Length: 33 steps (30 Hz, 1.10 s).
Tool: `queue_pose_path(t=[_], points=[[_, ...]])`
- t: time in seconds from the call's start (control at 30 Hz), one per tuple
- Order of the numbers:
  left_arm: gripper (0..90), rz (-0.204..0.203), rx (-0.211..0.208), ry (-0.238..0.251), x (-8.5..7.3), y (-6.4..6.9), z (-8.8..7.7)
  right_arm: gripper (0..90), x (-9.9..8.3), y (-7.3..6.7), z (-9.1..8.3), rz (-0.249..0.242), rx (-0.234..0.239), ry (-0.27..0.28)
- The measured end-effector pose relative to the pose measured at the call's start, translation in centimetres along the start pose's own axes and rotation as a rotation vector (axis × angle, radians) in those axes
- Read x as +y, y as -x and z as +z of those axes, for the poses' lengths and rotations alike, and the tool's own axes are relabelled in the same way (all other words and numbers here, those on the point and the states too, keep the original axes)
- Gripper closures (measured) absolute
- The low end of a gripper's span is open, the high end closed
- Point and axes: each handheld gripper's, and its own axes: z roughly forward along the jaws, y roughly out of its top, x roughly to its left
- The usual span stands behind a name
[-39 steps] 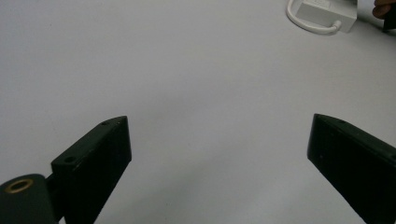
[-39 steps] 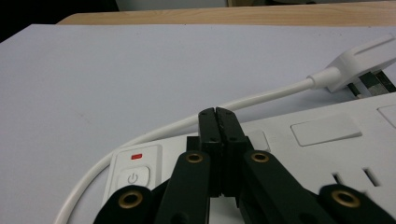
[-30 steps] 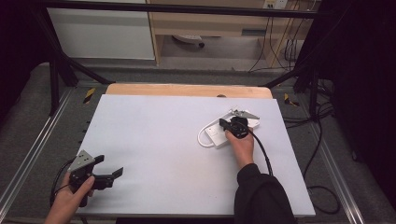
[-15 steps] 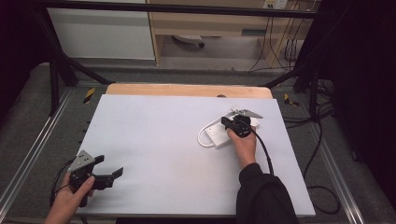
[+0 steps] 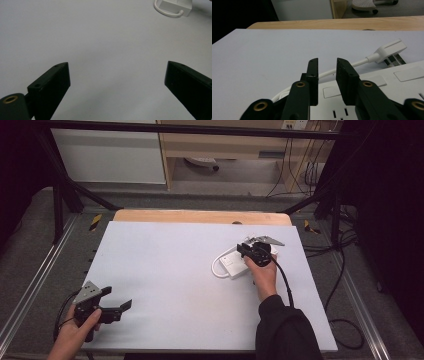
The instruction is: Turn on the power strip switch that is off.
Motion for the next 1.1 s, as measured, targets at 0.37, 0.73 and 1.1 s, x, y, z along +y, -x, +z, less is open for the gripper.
queue_pose_path(t=[0.37, 0.73, 1.1], points=[[6.4, -0.003, 0.001, -0.003, -0.1, -0.1, -0.1, 40.0, 0.7, 0.7, -0.8, 0.065, 0.009, 0.014], [6.4, -0.001, 0.002, -0.005, -0.1, -0.1, -0.1, 14.7, 1.0, 1.3, -1.2, 0.106, 0.022, -0.017], [6.4, -0.005, 0.001, -0.007, -0.1, -0.1, 0.0, 3.4, 1.5, 1.7, -2.1, 0.136, 0.049, -0.009]])
